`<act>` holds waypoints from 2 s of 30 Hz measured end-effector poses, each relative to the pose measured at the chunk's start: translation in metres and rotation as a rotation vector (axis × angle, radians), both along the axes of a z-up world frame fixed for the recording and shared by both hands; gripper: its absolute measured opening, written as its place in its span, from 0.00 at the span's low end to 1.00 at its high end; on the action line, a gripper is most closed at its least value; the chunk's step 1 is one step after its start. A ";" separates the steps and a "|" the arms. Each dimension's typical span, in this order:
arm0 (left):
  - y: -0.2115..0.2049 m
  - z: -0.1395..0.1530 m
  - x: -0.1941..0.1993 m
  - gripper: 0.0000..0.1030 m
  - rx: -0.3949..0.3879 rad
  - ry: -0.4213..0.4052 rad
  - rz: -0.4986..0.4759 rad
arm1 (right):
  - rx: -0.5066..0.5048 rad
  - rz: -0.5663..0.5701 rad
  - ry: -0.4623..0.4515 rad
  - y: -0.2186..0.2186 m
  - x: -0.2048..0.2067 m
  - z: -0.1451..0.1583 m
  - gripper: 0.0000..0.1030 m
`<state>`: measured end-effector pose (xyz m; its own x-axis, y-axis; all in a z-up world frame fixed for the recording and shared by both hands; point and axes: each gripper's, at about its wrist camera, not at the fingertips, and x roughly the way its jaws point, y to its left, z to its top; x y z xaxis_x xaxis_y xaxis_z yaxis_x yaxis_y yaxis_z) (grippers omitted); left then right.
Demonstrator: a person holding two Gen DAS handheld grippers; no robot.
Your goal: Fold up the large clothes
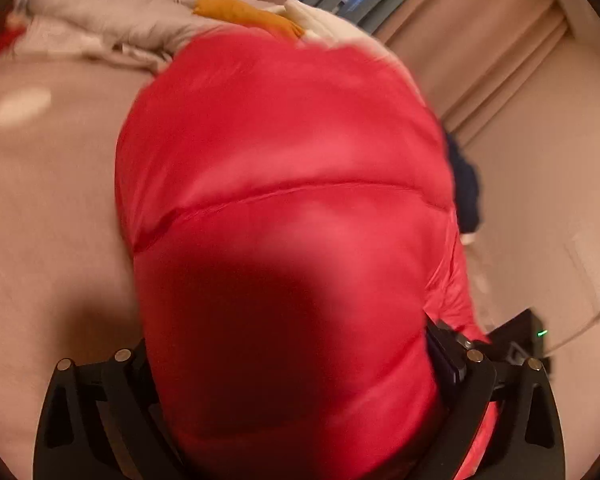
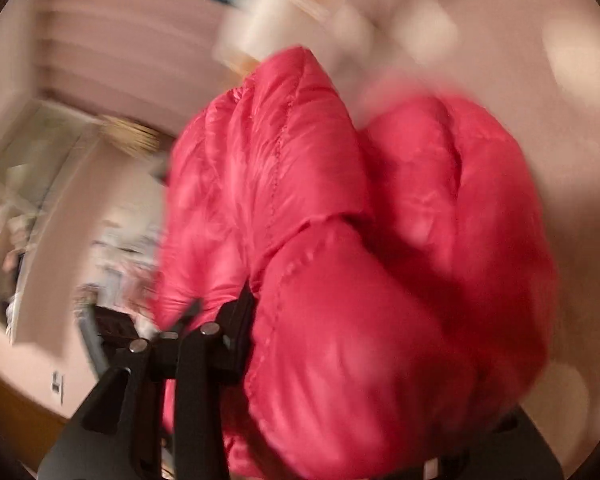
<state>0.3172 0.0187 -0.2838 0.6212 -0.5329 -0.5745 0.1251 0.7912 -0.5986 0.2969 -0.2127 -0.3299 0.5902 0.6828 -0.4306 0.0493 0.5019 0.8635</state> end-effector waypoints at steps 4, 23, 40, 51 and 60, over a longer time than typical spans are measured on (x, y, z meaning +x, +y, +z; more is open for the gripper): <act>-0.013 0.022 -0.009 0.97 0.142 -0.021 0.032 | -0.196 0.014 -0.052 0.011 -0.003 0.024 0.47; 0.008 0.205 -0.202 0.99 0.591 -0.399 0.332 | -0.679 0.030 -0.411 0.021 -0.167 0.223 0.89; 0.014 0.229 -0.255 0.99 0.587 -0.422 0.322 | -0.960 -0.114 -0.489 0.019 -0.244 0.277 1.00; 0.011 0.233 -0.264 0.99 0.599 -0.438 0.309 | -0.956 -0.168 -0.432 0.007 -0.244 0.280 1.00; 0.013 0.234 -0.266 0.99 0.602 -0.432 0.303 | -0.975 -0.161 -0.418 0.008 -0.246 0.279 1.00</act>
<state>0.0513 0.0317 -0.0493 0.9227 0.0201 -0.3851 -0.0241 0.9997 -0.0056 0.0511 -0.2048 -0.0509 0.8695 0.0548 -0.4909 -0.0306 0.9979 0.0573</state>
